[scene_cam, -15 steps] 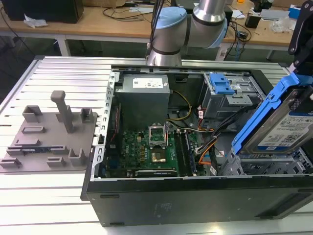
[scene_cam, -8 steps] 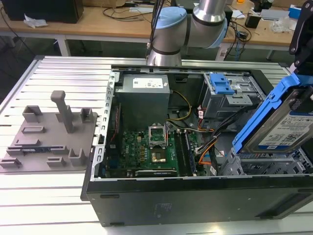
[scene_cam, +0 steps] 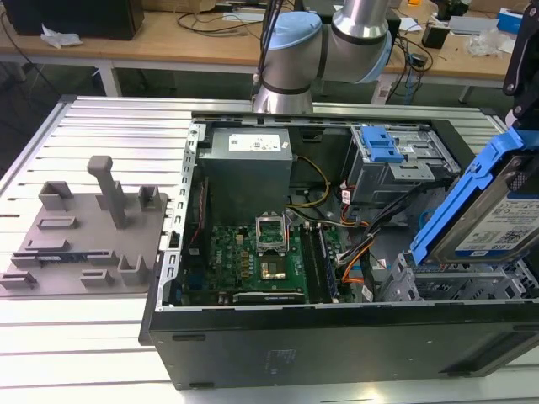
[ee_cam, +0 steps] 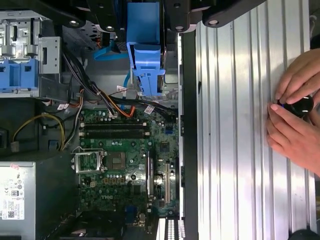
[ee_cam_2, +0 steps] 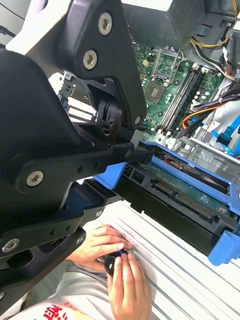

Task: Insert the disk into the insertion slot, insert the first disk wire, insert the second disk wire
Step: 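Insert the disk into the insertion slot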

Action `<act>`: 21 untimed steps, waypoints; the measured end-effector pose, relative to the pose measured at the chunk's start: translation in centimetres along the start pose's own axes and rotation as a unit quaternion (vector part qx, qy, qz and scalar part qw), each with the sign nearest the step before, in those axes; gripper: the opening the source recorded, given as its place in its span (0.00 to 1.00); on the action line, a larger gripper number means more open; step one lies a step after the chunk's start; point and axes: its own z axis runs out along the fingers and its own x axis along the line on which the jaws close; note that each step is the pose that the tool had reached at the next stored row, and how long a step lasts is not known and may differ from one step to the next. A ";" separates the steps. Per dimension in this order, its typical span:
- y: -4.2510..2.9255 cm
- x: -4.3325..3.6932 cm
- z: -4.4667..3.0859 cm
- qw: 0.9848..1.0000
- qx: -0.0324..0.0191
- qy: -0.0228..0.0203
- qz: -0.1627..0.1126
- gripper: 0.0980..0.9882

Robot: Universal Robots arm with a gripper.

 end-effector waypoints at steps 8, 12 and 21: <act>0.02 0.00 0.10 1.000 0.007 0.005 0.000 0.30; 0.01 -0.01 0.11 1.000 0.007 0.005 0.000 0.30; -0.71 -1.46 0.44 1.000 0.007 0.005 -0.003 0.30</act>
